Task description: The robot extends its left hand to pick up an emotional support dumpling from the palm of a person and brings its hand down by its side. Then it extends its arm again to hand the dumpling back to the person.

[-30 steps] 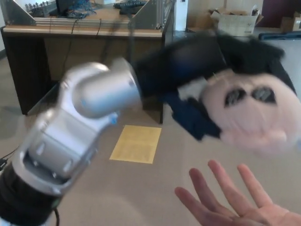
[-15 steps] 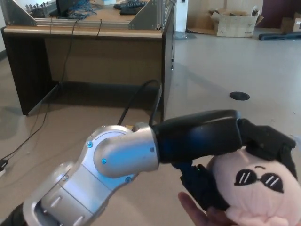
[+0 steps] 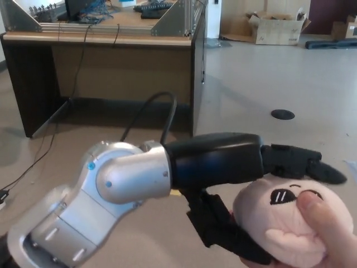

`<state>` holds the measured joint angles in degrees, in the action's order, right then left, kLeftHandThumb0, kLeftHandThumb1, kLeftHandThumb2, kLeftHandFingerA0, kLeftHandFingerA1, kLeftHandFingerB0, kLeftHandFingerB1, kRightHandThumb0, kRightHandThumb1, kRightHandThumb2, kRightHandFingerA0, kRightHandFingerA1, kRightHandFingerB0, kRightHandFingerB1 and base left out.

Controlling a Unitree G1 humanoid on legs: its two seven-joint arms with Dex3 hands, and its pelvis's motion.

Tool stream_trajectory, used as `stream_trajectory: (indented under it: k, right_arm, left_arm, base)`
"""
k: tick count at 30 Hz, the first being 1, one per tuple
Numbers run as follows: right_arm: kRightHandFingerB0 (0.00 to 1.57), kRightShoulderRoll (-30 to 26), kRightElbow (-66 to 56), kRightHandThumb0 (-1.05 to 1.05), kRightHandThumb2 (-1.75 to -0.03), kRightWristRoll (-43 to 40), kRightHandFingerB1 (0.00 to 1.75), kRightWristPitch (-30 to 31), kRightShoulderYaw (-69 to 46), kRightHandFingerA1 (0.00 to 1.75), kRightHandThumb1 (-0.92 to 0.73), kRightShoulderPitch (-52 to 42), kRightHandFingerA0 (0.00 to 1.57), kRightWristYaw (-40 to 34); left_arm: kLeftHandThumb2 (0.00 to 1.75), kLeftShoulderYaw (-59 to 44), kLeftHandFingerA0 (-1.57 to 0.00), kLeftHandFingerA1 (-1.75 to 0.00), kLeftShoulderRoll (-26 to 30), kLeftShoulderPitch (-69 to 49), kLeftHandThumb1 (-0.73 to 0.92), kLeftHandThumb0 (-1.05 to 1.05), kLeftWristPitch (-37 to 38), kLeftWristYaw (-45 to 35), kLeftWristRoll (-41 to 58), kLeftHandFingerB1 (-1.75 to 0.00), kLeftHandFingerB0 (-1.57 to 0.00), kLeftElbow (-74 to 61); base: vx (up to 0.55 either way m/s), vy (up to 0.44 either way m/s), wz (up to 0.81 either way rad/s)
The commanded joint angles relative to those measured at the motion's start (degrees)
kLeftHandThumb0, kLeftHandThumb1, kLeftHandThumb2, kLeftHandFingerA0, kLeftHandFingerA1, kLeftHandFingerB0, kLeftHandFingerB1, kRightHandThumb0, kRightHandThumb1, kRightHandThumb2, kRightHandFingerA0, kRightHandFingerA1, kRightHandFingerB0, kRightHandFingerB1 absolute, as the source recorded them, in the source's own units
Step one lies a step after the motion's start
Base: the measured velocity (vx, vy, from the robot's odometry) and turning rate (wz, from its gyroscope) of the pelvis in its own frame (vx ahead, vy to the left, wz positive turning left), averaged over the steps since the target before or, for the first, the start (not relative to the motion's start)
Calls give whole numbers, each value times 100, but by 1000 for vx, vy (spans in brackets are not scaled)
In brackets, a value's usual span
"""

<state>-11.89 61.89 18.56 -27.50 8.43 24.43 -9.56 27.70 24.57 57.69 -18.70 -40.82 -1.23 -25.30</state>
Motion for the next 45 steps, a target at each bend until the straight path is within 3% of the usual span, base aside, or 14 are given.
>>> stream_trajectory:
  k: [1,10,18,20,27,28,31,32,34,35,41,42,43,45]
  right_arm:
    - [68,-82,45,-38,-60,23,48,209,14,55,-67,78,77,-23]
    - [65,-125,1,-32,-59,76,45,103,70,50,-69,104,74,-33]
    - [71,-44,-131,-28,-58,-72,49,90,-67,55,-61,102,83,15]
    - [72,-43,-135,-27,-59,-66,49,85,-61,55,-61,102,84,5]
    - [71,-77,-182,-29,-59,-38,49,109,-46,57,-61,14,84,-3]
    - [71,-77,-189,-27,-58,-63,49,62,-64,56,-61,-67,83,-14]
    - [71,-88,-231,-27,-58,-115,49,-45,-108,56,-60,-316,84,-41]
    - [72,-91,-248,-27,-58,-117,49,-57,-112,56,-60,-380,85,-55]
    - [72,-93,-256,-27,-58,-118,49,-60,-116,56,-60,-399,85,-57]
    - [71,-74,-268,-28,-58,-127,49,-73,-117,56,-61,-495,84,-68]
    - [72,-43,-277,-28,-58,-118,49,-90,-122,56,-61,-561,84,-135]
    - [72,-25,-306,-27,-58,-165,49,-49,-163,54,-61,-563,83,-130]
    - [72,-13,-307,-27,-58,-186,49,-38,-182,54,-61,-557,83,-134]
    - [72,3,-274,-27,-58,-196,49,-50,-188,56,-61,-536,84,-134]
  left_arm:
    - [90,-21,0,-3,170,299,42,-82,-448,-564,-12,0,0,-63]
    - [88,-265,0,-3,202,530,43,-82,-748,-835,111,0,0,-14]
    - [56,-1734,0,0,445,1533,51,-83,-1351,-1276,1140,0,0,887]
    - [84,-2396,0,0,700,1802,44,-79,-1412,-1339,1444,0,0,1312]
    - [86,-3108,0,-11,1206,1449,42,-77,-1147,-1223,1427,0,0,1532]
    - [81,-3415,-3,-37,1147,852,37,-64,-931,-941,1354,-20,-2,1344]
    - [76,-4231,-10,-40,894,-1021,42,-72,-283,-417,1216,-26,-6,797]
    - [84,-4391,-1,-48,783,-1531,20,-35,-109,-378,1197,-48,0,697]
    - [84,-4444,-1,-48,745,-1713,20,-35,-39,-354,1199,-48,0,651]
    - [76,-4694,-20,-42,429,-2924,46,-74,871,-213,924,-35,-8,863]
    - [78,-4897,-21,-43,119,-4167,48,-74,1865,34,650,-35,-10,1253]
    - [90,-5015,-4,-48,-152,-4891,31,-35,2388,182,569,-47,0,1818]
    - [75,-5069,-21,-43,-283,-5276,48,-69,2659,305,495,-35,-11,2127]
    - [75,-5088,-21,-42,-330,-5491,48,-71,2810,441,435,-35,-12,2397]
  base:
    - [0,0,0]
    - [0,0,0]
    - [0,0,0]
    - [0,0,0]
    - [0,0,0]
    - [0,0,0]
    - [0,0,3]
    - [0,0,0]
    - [0,0,0]
    - [0,0,0]
    - [0,0,0]
    - [0,0,0]
    - [0,0,0]
    - [0,0,0]
